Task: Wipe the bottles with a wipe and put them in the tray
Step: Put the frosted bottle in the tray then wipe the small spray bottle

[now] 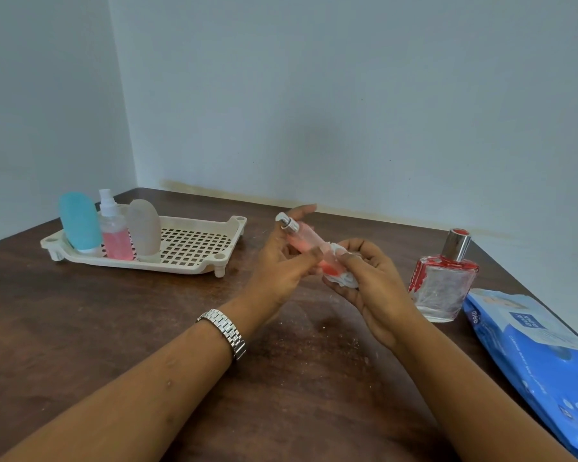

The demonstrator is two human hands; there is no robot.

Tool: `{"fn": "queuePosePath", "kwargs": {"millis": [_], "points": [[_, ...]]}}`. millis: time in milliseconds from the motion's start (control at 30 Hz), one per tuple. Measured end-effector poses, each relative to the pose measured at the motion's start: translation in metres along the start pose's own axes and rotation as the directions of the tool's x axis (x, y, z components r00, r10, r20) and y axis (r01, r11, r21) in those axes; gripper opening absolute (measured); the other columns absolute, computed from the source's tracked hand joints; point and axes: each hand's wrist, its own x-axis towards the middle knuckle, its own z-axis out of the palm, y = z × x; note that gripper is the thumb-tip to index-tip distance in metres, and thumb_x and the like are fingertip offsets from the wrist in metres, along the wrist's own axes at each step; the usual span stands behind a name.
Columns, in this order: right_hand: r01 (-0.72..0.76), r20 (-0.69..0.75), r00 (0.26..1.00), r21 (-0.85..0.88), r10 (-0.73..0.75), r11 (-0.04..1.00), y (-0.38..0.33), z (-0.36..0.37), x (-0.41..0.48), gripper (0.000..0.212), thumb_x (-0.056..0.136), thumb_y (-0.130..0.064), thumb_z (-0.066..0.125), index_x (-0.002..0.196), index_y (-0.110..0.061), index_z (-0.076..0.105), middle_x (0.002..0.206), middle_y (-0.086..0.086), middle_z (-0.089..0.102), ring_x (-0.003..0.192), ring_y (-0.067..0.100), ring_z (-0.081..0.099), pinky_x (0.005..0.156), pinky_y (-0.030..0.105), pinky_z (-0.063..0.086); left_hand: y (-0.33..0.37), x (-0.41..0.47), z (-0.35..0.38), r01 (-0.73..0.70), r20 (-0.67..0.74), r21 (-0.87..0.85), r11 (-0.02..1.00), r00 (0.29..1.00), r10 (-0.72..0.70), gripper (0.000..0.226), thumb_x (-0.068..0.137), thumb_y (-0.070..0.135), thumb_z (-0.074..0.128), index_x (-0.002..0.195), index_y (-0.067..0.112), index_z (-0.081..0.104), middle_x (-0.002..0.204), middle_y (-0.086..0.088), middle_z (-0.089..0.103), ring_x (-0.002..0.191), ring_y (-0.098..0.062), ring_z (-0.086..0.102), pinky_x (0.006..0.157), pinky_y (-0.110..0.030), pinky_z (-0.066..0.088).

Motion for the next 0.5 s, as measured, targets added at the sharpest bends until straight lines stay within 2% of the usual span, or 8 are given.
{"fn": "queuePosePath", "kwargs": {"millis": [100,167,233,300,400,500], "points": [[0.053,-0.013,0.998,-0.077,-0.054,0.996,0.001,0.005,-0.002,0.009,0.091,-0.011,0.056,0.089,-0.018,0.063,0.105,0.011,0.063,0.098,0.027,0.062,0.079,0.037,0.056,-0.001,0.005,-0.005,0.038,-0.121,-0.071,0.997,0.992,-0.046,0.052,0.082,0.01,0.068,0.125,0.032,0.049,0.125,-0.007,0.05,0.105,-0.023,0.062,0.072,-0.027,0.056],[0.101,-0.051,0.993,-0.121,-0.108,0.987,0.003,0.008,-0.002,0.012,0.09,-0.01,0.057,0.089,-0.02,0.064,0.103,0.005,0.063,0.096,0.021,0.061,0.074,0.029,0.055,-0.004,0.007,-0.008,0.077,-0.156,-0.104,0.992,0.983,-0.092,0.054,0.077,0.016,0.07,0.125,0.029,0.049,0.124,-0.011,0.053,0.108,-0.027,0.062,0.077,-0.034,0.057],[0.175,-0.096,0.976,-0.206,-0.198,0.963,0.006,0.011,-0.003,0.015,0.09,-0.01,0.058,0.091,-0.021,0.066,0.1,-0.001,0.064,0.094,0.016,0.061,0.073,0.025,0.054,-0.007,0.008,-0.008,0.106,-0.146,-0.13,0.986,0.981,-0.125,0.052,0.076,0.019,0.07,0.123,0.028,0.049,0.119,-0.011,0.057,0.105,-0.026,0.064,0.08,-0.037,0.056],[0.244,-0.095,0.956,-0.276,-0.279,0.93,0.007,0.014,-0.005,0.016,0.089,-0.008,0.058,0.093,-0.02,0.068,0.097,-0.004,0.065,0.091,0.012,0.06,0.071,0.019,0.053,-0.009,0.009,-0.006,0.125,-0.123,-0.145,0.981,0.982,-0.143,0.055,0.074,0.02,0.07,0.124,0.024,0.049,0.116,-0.011,0.061,0.098,-0.021,0.066,0.072,-0.031,0.055],[0.292,-0.088,0.941,-0.271,-0.325,0.917,0.004,0.016,-0.007,0.017,0.088,-0.009,0.06,0.097,-0.02,0.07,0.096,-0.006,0.067,0.09,0.006,0.061,0.071,0.016,0.051,-0.008,0.008,-0.005,0.161,-0.074,-0.182,0.97,0.981,-0.177,0.057,0.074,0.018,0.071,0.126,0.015,0.048,0.112,-0.009,0.066,0.089,-0.016,0.066,0.062,-0.023,0.052],[0.326,-0.101,0.929,-0.225,-0.355,0.918,0.0,0.016,-0.007,0.019,0.087,-0.01,0.06,0.099,-0.022,0.07,0.098,-0.008,0.069,0.092,0.005,0.063,0.074,0.022,0.055,-0.008,0.006,-0.003,0.216,0.027,-0.172,0.961,0.976,-0.214,0.048,0.079,0.013,0.069,0.124,0.011,0.05,0.11,-0.011,0.068,0.085,-0.016,0.066,0.064,-0.026,0.054]]}}
